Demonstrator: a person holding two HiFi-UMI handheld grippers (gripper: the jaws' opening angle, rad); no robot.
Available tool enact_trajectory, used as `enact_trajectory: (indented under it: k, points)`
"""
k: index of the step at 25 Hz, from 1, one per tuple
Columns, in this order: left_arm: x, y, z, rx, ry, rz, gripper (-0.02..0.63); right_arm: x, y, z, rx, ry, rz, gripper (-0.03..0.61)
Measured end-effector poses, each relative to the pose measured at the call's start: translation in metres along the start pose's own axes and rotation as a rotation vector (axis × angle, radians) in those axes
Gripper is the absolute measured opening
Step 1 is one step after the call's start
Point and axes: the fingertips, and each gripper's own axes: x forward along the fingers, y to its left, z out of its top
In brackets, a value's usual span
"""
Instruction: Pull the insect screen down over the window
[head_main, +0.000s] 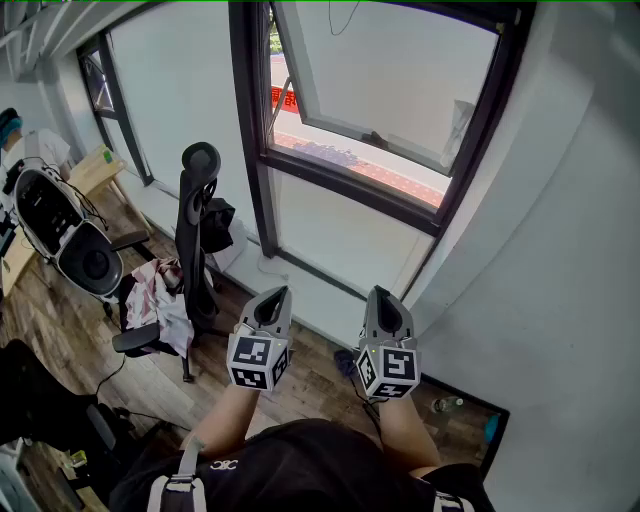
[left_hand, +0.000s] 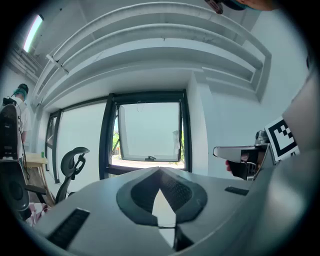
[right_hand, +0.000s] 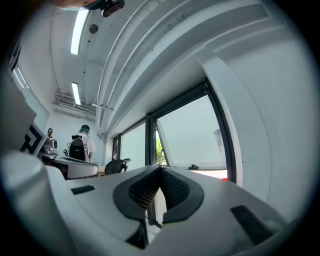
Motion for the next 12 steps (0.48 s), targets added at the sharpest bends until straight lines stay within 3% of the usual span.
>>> enact_trajectory:
  k: [12]
  points:
    - [-0.0074,0.0014,-0.0047,0.010,0.015,-0.002,0.012,-0.0016,0.0113,-0.0086,0.000,0.020,0.025,0.005]
